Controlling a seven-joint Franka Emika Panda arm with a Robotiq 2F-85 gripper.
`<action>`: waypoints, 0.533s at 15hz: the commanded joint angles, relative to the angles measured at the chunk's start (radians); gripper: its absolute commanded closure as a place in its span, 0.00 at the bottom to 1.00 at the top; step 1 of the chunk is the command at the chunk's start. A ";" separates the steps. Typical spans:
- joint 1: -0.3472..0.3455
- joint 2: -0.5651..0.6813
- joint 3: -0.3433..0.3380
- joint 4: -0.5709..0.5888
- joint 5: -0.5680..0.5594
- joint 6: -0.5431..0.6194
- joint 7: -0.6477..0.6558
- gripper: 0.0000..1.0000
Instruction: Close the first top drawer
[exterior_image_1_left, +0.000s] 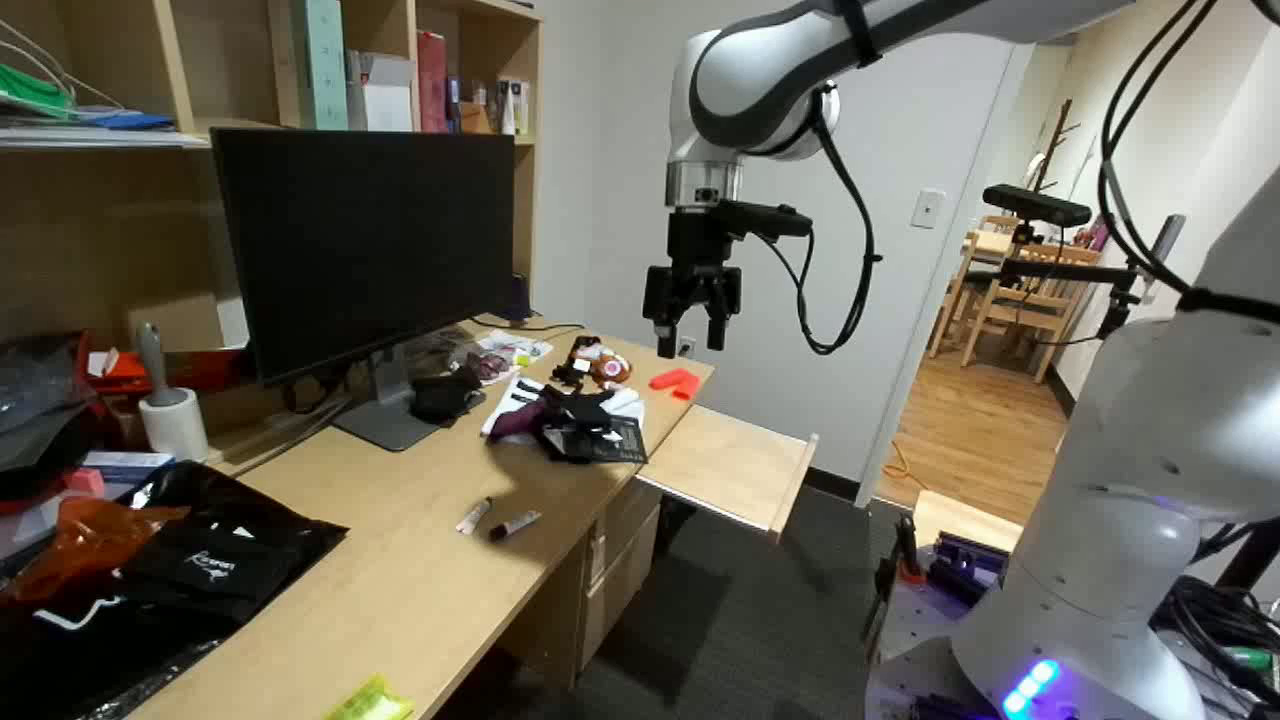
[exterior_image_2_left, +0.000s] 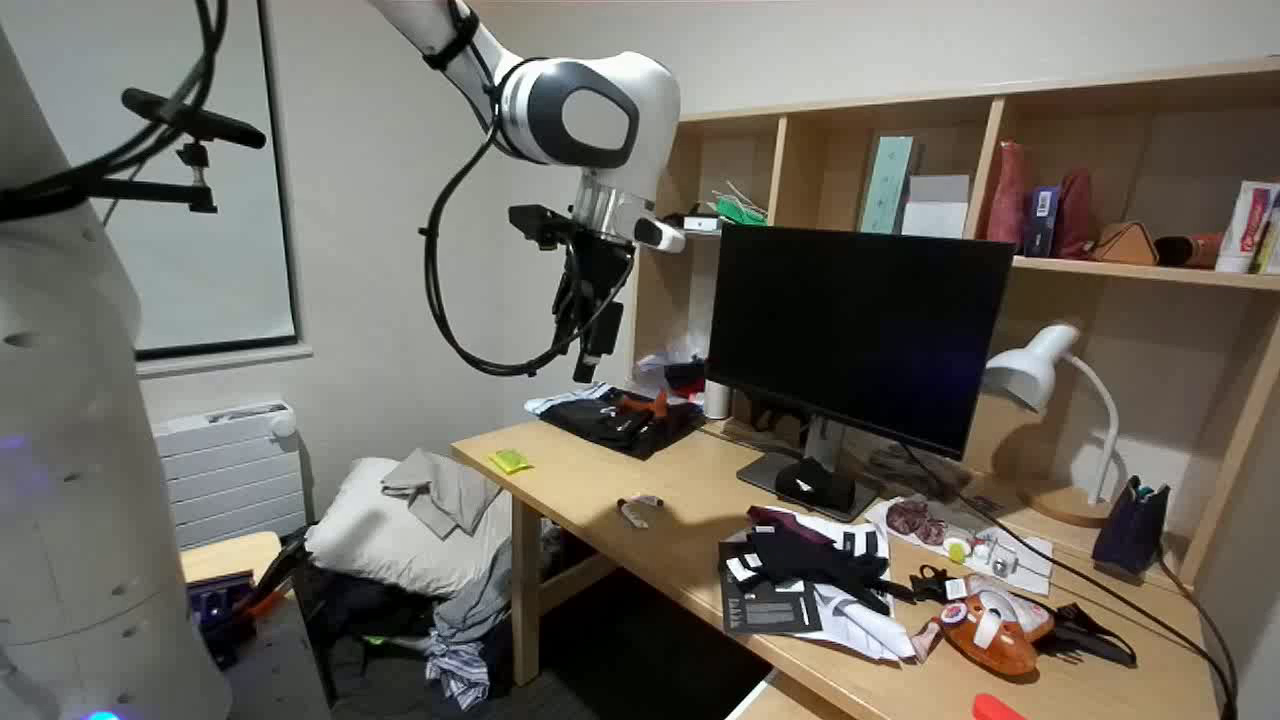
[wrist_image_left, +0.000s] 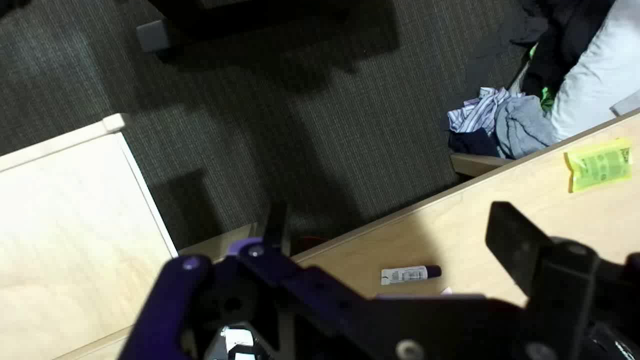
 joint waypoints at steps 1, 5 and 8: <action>-0.002 0.000 0.002 0.001 0.000 -0.002 -0.001 0.00; -0.008 -0.014 0.004 -0.021 -0.007 0.055 0.029 0.00; -0.041 -0.006 -0.008 -0.069 -0.018 0.208 0.148 0.00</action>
